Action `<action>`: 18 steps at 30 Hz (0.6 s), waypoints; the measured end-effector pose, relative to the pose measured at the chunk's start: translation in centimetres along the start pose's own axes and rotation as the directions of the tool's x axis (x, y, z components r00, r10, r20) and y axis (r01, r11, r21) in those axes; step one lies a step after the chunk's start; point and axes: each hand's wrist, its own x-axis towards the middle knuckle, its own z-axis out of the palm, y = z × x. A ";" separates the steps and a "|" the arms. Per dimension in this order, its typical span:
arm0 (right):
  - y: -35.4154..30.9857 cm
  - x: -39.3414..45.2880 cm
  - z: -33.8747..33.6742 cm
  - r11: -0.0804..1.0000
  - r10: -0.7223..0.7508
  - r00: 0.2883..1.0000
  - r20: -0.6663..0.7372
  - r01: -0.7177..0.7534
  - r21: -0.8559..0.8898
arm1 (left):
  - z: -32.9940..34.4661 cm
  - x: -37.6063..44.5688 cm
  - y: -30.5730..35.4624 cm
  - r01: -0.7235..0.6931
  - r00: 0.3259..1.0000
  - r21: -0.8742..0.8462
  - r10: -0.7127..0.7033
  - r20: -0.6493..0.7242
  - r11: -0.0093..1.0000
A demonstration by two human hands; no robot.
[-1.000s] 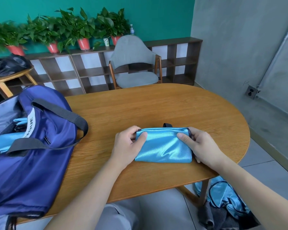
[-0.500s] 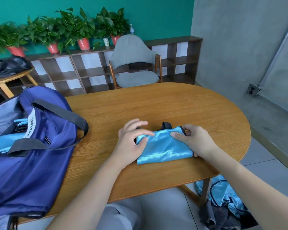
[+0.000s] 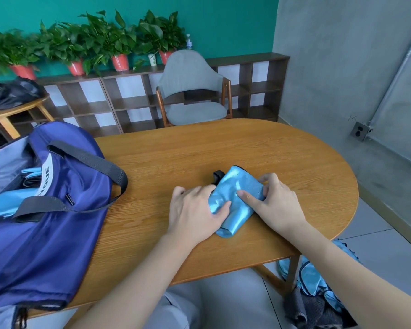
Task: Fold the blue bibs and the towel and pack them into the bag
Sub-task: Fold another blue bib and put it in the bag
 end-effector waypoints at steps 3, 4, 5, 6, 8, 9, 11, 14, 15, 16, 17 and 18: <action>-0.1 0.1 0.6 0.991 0.098 0.994 -0.049 -0.102 -0.086 | 0.2 0.0 -0.3 -0.138 0.988 -0.138 0.126 -0.094 0.981; -0.2 0.0 0.8 0.985 0.120 0.991 -0.063 -0.127 -0.117 | 0.2 0.1 -0.4 -0.227 0.972 -0.189 0.208 -0.114 0.956; -0.2 0.0 0.9 0.981 0.130 0.989 -0.064 -0.138 -0.138 | 0.3 0.1 -0.6 -0.304 0.952 -0.233 0.284 -0.116 0.924; -0.2 0.1 0.8 0.980 0.130 0.990 -0.052 -0.136 -0.145 | 0.4 0.1 -0.7 -0.349 0.937 -0.272 0.335 -0.098 0.897; -0.1 0.2 0.6 0.986 0.112 0.994 -0.007 -0.112 -0.123 | 0.5 -0.1 -0.7 -0.332 0.940 -0.331 0.337 -0.043 0.883; 0.0 0.2 0.5 0.991 0.097 0.995 0.004 -0.097 -0.096 | 0.5 -0.2 -0.8 -0.309 0.948 -0.338 0.318 -0.029 0.889; 0.0 0.1 0.4 0.993 0.092 0.995 -0.024 -0.094 -0.067 | 0.4 -0.3 -0.7 -0.293 0.952 -0.317 0.306 -0.011 0.902; -0.6 -0.3 0.4 0.970 0.160 0.981 -0.111 -0.177 -0.167 | 0.3 -0.2 -0.4 -0.279 0.948 -0.296 0.312 0.069 0.914; -0.8 -0.4 0.3 0.960 0.169 0.980 -0.103 -0.187 -0.209 | 0.3 -0.2 -0.3 -0.271 0.945 -0.296 0.312 0.101 0.916; -0.8 -0.4 0.3 0.954 0.173 0.982 -0.073 -0.185 -0.234 | 0.2 -0.3 -0.1 -0.263 0.942 -0.296 0.311 0.128 0.918; -0.8 -0.3 0.2 0.956 0.175 0.984 -0.037 -0.179 -0.234 | 0.2 -0.4 0.0 -0.257 0.938 -0.296 0.312 0.154 0.920; -0.7 -0.3 0.1 0.961 0.176 0.984 -0.005 -0.173 -0.216 | 0.2 -0.5 0.2 -0.255 0.933 -0.295 0.314 0.175 0.921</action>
